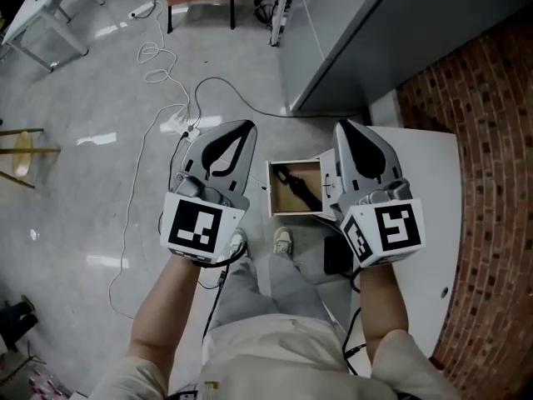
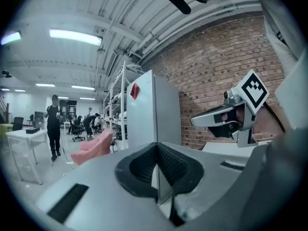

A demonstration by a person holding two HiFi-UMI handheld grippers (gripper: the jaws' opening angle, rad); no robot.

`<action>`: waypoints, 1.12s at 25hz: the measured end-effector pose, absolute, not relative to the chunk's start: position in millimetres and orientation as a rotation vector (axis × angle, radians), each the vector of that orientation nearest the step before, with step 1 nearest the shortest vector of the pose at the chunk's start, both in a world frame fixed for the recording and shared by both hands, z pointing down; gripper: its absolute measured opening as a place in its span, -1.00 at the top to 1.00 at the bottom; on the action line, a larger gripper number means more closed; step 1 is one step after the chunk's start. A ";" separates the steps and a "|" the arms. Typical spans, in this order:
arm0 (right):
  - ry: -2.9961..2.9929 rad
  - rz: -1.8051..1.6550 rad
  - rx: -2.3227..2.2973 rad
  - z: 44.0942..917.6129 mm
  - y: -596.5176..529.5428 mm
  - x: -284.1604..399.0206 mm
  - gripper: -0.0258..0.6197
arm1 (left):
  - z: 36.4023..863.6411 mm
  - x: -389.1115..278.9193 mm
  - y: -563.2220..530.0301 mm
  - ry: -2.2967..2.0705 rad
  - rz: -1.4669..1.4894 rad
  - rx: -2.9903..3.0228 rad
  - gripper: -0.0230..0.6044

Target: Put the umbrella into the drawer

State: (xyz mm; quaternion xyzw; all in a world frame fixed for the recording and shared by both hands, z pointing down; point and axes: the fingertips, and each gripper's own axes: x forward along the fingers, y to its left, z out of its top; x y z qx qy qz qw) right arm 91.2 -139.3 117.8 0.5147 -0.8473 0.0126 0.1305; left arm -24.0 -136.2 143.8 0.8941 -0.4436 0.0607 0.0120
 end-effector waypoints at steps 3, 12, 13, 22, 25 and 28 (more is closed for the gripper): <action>-2.521 -0.058 1.490 65.9 -126.8 82.9 0.90 | 91.4 -31.3 -125.0 -1.431 0.110 2.828 0.90; -2.679 -0.188 1.513 -43.2 -71.4 76.6 0.90 | 5.4 -46.6 -78.1 -1.497 0.024 2.875 0.90; -2.680 -0.207 1.518 -50.0 -66.7 76.9 0.90 | -0.4 -48.3 -72.5 -1.504 0.023 2.884 0.90; -2.703 -0.229 1.475 -62.9 -23.0 65.6 0.90 | -26.3 -53.0 -24.3 -1.525 -0.006 2.916 0.90; -2.699 -0.178 1.434 -47.7 -12.6 57.2 0.90 | -22.8 -53.5 -9.8 -1.519 -0.007 2.920 0.90; -2.692 -0.143 1.402 -36.7 -7.5 52.8 0.90 | -13.1 -56.4 -1.9 -1.519 0.033 2.912 0.90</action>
